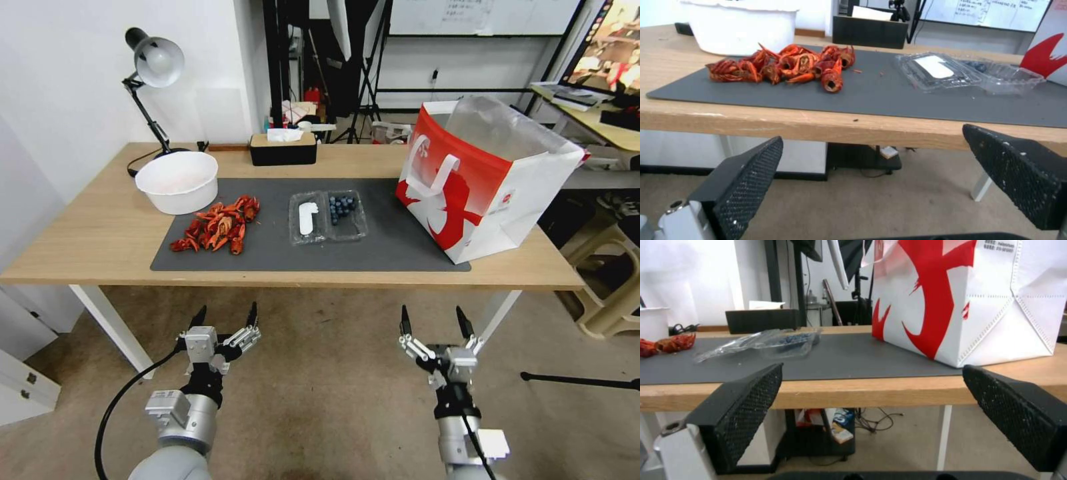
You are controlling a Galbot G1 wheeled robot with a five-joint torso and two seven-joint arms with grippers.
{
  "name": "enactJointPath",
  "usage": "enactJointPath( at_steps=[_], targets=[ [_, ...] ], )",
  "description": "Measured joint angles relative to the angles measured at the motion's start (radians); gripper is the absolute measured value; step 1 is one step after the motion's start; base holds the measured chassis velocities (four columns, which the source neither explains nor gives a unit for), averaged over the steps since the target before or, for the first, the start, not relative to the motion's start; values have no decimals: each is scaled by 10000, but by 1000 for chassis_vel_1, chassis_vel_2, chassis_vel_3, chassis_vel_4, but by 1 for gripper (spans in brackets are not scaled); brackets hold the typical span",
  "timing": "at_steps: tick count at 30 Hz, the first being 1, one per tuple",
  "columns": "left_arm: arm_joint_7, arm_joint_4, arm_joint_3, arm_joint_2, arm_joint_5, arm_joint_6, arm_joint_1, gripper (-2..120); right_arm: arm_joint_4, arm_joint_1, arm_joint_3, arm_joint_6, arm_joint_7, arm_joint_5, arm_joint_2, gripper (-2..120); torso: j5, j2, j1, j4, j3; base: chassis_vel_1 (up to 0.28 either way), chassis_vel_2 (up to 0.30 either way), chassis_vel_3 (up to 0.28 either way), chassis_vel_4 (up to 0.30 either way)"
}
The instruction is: Close the takeout container lid, then place the container into the takeout bag.
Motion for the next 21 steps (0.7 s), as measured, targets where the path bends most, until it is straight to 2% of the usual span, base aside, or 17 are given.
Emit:
enactJointPath(
  at_steps=[3, 5, 6, 7, 8, 10, 11, 13, 14, 15, 17, 19, 20, 21],
  targets=[
    [-25, 0, 97, 38, -124, -6, -20, 100, 102, -31, -16, -44, -6, -72, 45, 100, -1, 0, 0, 0, 0, 0, 0, 0, 0],
    [-94, -52, 210, 112, -534, 80, -159, 100, 172, -58, -19, -113, -18, -98, 28, 100, -1, 0, 2, 1, 0, 0, 0, 0, 0],
    [-345, -186, 316, 182, -1201, 229, -329, 100, 198, -73, -14, -136, -19, -111, 8, 100, -1, 0, 2, 1, 0, 0, 0, 0, 0],
    [-345, -186, 316, 182, -1201, 229, -329, 100, 198, -73, -14, -136, -19, -111, 8, 100, -1, 0, 2, 1, 0, 0, 0, 0, 0],
    [-656, -348, 384, 249, -1906, 505, -504, 100, 218, -87, -9, -151, -26, -117, -5, 100, -1, 0, 2, 1, 0, 0, 0, 0, 0],
    [-1213, -805, 391, 518, -3981, 1260, -1034, 100, 308, -162, 12, -206, -50, -159, -16, 100, 1, 0, 2, -2, 1, 0, 0, 0, 0],
    [-1213, -805, 391, 518, -3981, 1260, -1034, 100, 308, -162, 12, -206, -50, -159, -16, 100, 1, 0, 2, -2, 1, 0, 0, 0, 0],
    [-1510, -1140, 320, 812, -5520, 1587, -1447, 100, 389, -203, 3, -269, -71, -192, -17, 100, -1, 0, 2, -4, 1, 0, 0, 0, 0],
    [-1663, -1336, 279, 947, -6249, 1686, -1593, 100, 395, -178, -39, -325, -71, -193, -41, 100, -2, 0, 3, -5, 1, 0, 0, 0, 0],
    [-1663, -1336, 279, 947, -6249, 1686, -1593, 100, 395, -178, -39, -325, -71, -193, -41, 100, -2, 0, 3, -5, 1, 0, 0, 0, 0],
    [-1967, -1658, 222, 1077, -7223, 1739, -1725, 100, 373, -31, -173, -432, -71, -177, -142, 100, 0, 0, 3, -5, 1, 0, 0, 0, 0],
    [-2717, -2143, 206, 1205, -8883, 1700, -2039, 100, 247, 319, -470, -691, -102, 14, -460, 100, 6, 0, 2, 12, 1, 0, 0, 0, 0],
    [-2717, -2143, 206, 1205, -8883, 1700, -2039, 100, 247, 319, -470, -691, -102, 14, -460, 100, 6, 0, 2, 12, 1, 0, 0, 0, 0],
    [-3049, -2198, 276, 1272, -9525, 1722, -2380, 100, 246, 297, -469, -705, -137, 30, -482, 100, 5, 0, 1, 10, 1, 0, 0, 0, 0]
  ],
)
